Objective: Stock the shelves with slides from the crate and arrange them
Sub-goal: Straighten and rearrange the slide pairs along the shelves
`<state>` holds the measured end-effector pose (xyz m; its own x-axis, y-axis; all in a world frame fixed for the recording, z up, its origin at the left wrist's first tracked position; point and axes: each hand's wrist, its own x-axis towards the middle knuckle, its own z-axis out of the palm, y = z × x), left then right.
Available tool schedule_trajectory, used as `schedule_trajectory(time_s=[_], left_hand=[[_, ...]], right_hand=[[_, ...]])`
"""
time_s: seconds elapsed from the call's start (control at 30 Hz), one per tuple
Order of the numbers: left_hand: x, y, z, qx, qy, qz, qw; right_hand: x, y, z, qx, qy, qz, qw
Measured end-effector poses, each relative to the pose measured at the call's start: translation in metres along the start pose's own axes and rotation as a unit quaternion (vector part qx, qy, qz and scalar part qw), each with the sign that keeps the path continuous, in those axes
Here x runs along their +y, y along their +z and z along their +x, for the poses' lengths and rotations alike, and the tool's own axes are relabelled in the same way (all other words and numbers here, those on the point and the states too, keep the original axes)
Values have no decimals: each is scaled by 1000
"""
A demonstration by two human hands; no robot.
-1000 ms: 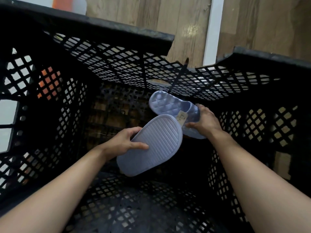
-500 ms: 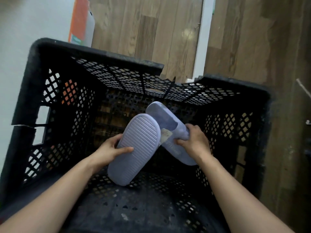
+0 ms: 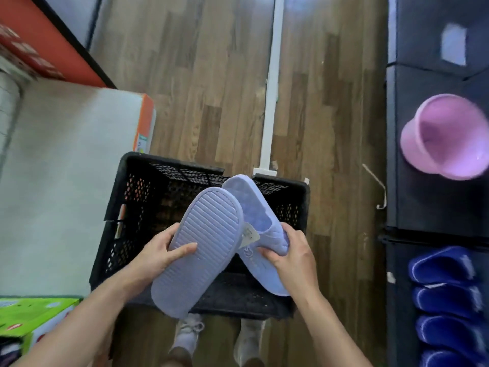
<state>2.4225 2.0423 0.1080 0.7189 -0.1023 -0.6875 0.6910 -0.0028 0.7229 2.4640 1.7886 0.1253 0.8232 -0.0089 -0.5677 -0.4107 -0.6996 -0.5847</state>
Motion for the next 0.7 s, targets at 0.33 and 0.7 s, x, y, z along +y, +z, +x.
schedule_trajectory(time_s=[0.33,0.7], left_hand=[[160,0,-121,-40,66,-3,997],[255,20,-237,-108,127,106,980]], right_hand=[[-100,-92,-114,83,-82,-13,993],[-152,-167,-252,179,-72,20,981]])
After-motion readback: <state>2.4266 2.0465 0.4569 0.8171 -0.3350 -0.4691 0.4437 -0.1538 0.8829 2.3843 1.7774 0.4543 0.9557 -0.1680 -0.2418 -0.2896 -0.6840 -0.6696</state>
